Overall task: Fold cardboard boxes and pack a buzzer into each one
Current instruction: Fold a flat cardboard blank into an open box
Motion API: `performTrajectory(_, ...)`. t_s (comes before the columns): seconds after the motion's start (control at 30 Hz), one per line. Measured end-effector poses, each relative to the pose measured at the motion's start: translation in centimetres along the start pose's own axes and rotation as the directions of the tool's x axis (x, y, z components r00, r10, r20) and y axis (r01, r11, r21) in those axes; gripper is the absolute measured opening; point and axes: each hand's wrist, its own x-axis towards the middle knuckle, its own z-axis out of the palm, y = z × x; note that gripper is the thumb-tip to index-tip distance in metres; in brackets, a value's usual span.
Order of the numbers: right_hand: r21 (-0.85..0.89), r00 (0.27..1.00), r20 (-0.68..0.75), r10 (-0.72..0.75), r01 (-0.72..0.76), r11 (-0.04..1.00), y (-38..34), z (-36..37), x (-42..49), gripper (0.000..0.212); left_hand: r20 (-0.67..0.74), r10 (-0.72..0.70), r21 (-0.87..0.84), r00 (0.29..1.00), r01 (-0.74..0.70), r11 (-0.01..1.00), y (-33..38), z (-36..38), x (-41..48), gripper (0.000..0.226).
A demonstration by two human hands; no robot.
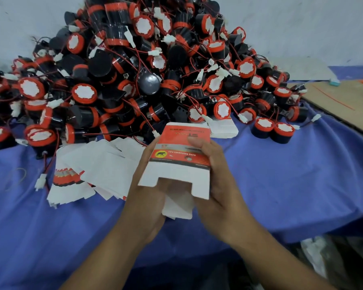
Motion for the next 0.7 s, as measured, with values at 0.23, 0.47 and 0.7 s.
performTrajectory(0.23,0.344,0.929,-0.035,0.369,-0.336,0.877,-0.7,-0.8,1.2,0.026,0.042,0.095,0.386,0.995,-0.104,0.917,-1.0,-0.3,0.0,0.078)
performTrajectory(0.47,0.549,0.807,0.090,0.584,-0.530,0.647,-1.0,-1.4,1.6,0.022,0.324,0.142,0.460,0.935,-0.287,0.840,0.5,-1.7,0.4,0.053)
performTrajectory(0.7,0.413,0.877,-0.006,0.481,-0.436,0.800,-0.8,-1.2,1.2,0.041,0.278,0.046,0.329,0.960,-0.140,0.934,0.2,-1.7,1.2,0.016)
